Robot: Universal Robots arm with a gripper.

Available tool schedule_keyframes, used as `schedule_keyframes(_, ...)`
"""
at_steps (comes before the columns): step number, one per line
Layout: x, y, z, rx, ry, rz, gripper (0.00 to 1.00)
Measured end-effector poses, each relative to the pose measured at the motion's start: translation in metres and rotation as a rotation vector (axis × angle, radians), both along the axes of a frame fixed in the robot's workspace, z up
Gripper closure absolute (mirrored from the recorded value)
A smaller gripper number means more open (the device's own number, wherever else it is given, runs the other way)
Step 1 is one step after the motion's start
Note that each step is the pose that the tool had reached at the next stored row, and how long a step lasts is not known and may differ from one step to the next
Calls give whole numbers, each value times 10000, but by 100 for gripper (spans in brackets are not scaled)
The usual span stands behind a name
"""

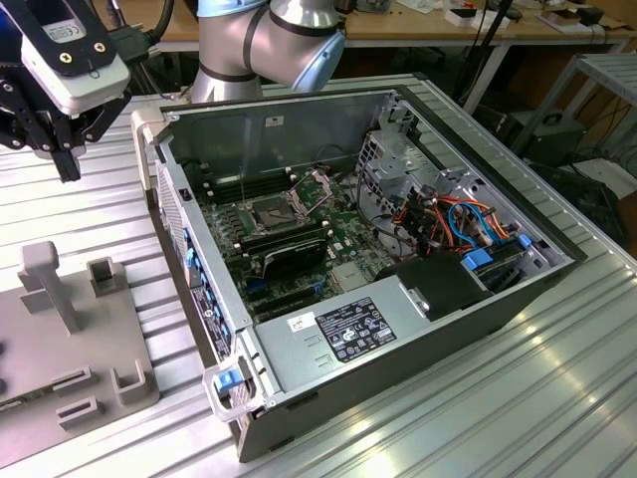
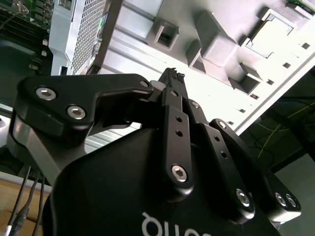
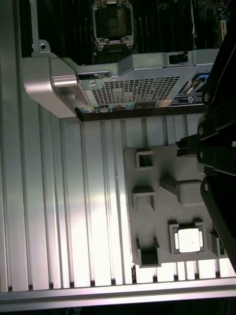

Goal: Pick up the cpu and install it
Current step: 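Reach for the cpu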

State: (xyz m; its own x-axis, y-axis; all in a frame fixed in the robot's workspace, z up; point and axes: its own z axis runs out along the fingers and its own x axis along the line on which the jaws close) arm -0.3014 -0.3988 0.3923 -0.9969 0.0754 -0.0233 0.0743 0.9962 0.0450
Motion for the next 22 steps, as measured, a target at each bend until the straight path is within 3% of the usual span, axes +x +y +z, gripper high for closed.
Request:
schedule_keyframes(6,-58,0,-2,1,-1,1,89)
schedule_keyframes(14,-239,0,-17,0,0,1,89)
schedule_keyframes(22,-265,0,-19,-1,-1,1,89)
